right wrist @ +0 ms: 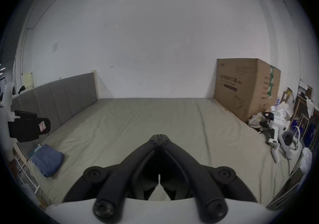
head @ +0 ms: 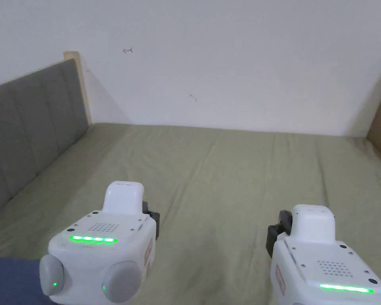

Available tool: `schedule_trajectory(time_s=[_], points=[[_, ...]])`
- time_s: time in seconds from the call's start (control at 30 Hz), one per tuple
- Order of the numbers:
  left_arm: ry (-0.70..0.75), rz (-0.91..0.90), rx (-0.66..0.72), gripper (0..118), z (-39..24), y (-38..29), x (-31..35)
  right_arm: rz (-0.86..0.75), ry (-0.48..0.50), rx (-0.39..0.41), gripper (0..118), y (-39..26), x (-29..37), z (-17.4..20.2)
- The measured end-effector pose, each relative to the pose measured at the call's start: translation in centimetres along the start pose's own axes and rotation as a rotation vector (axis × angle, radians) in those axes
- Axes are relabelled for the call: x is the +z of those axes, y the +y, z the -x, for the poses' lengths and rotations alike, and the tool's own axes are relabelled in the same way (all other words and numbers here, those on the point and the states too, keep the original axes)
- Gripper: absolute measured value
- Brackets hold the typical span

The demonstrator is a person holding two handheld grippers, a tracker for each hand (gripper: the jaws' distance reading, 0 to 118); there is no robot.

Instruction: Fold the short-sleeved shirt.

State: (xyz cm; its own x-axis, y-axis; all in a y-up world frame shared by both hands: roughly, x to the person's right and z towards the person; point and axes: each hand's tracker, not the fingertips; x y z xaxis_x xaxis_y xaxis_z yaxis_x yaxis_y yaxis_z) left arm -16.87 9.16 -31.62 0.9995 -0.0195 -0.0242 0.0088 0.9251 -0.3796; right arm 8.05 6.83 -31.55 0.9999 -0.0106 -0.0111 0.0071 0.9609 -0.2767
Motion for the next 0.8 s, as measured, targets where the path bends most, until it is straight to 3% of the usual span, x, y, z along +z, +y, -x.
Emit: schedule_trajectory(time_s=[0.37,0.53,0.63,0.8], points=[[0.004,-0.178,-0.058,0,-7.2,3.9,3.3,-0.099,-0.115,0.009,1,3.6,1.8,-7.6],[0.007,-0.208,-0.049,0,-7.6,6.4,3.4,-0.126,-0.107,-0.034,1,5.6,1.3,-8.3],[0.009,-0.229,-0.047,0,-7.3,7.6,3.3,-0.154,-0.108,0.013,1,6.6,0.9,-7.7],[0.051,-0.26,-0.042,0,-7.0,9.1,3.2,-0.165,-0.073,0.008,1,8.4,0.4,-7.0]])
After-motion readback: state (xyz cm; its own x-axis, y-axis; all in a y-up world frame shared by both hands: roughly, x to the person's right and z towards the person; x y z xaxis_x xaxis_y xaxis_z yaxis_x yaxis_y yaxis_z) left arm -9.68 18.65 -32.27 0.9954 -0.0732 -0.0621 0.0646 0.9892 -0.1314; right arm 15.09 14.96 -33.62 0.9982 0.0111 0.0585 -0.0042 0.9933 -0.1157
